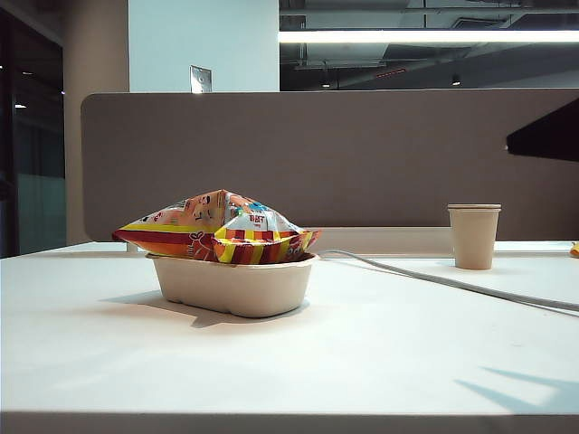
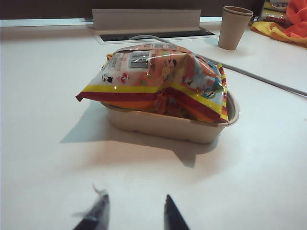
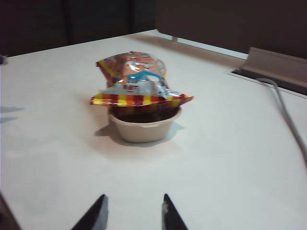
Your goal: Pick up a bag of chips and put them in the box.
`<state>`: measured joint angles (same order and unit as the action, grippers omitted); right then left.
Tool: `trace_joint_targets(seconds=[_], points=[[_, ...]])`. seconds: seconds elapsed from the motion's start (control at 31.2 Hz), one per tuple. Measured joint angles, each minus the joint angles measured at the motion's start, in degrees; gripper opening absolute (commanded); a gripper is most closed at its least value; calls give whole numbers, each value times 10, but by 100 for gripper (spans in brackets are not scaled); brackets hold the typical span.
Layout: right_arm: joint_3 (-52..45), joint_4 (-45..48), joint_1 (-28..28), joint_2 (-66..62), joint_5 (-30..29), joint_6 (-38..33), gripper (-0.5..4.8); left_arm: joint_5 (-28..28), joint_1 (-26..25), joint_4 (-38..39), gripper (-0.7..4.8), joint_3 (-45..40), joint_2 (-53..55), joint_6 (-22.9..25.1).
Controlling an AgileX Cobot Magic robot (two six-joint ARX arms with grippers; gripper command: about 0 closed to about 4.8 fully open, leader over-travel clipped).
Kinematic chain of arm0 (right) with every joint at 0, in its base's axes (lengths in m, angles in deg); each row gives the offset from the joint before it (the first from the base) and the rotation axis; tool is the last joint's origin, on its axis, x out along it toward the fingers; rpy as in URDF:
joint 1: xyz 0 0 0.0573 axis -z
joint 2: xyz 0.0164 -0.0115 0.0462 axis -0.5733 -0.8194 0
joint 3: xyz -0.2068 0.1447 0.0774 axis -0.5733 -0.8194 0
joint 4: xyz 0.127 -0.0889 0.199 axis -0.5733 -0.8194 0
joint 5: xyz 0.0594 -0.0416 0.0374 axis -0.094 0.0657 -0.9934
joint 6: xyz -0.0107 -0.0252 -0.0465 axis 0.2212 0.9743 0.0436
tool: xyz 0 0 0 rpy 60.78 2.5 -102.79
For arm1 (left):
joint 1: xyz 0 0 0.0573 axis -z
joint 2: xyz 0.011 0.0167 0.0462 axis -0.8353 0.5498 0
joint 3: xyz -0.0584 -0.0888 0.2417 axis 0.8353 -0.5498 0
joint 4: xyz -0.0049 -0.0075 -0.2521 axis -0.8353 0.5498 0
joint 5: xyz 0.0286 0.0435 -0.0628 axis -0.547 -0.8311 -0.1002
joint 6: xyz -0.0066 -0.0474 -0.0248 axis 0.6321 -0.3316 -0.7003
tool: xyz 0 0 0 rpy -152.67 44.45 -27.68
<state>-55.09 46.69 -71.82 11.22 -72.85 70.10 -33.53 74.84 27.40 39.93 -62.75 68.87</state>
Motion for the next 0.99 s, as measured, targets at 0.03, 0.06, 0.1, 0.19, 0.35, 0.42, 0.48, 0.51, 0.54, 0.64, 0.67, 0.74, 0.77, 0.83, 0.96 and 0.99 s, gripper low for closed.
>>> trace_joint_targets(seconds=[0.03, 0.06, 0.1, 0.19, 0.35, 0.42, 0.48, 0.51, 0.54, 0.64, 0.67, 0.74, 0.77, 0.83, 0.96, 0.99], points=[[0, 0, 5, 1, 0, 0, 147, 0, 0, 0, 147, 0, 0, 2], [0, 1, 13, 1, 0, 0, 147, 0, 0, 0, 147, 0, 0, 6], [0, 0, 20, 1, 0, 0, 147, 0, 0, 0, 147, 0, 0, 9], [0, 0, 44, 3, 0, 0, 147, 0, 0, 4, 147, 0, 0, 10], [0, -2, 94, 18, 0, 0, 147, 0, 0, 7, 147, 0, 0, 17], [0, -3, 115, 26, 0, 0, 147, 0, 0, 7, 147, 0, 0, 19], [0, -3, 141, 37, 0, 0, 147, 0, 0, 7, 147, 0, 0, 19], [0, -3, 156, 43, 0, 0, 147, 0, 0, 7, 147, 0, 0, 19], [0, -3, 170, 48, 0, 0, 147, 0, 0, 8, 147, 0, 0, 19], [0, -2, 203, 57, 1, 0, 147, 0, 0, 8, 147, 0, 0, 19], [0, 0, 213, 57, 1, 0, 147, 0, 0, 8, 147, 0, 0, 19], [0, -3, 229, 57, 0, 0, 147, 0, 0, 8, 147, 0, 0, 19], [0, -3, 235, 57, 1, 0, 147, 0, 0, 8, 147, 0, 0, 19], [0, -3, 246, 57, 1, 0, 147, 0, 0, 8, 147, 0, 0, 19], [0, -3, 254, 57, 1, 0, 147, -1, 0, 8, 147, 0, 0, 19], [0, -3, 254, 57, 1, 0, 147, -2, 0, 8, 147, 0, 0, 19]])
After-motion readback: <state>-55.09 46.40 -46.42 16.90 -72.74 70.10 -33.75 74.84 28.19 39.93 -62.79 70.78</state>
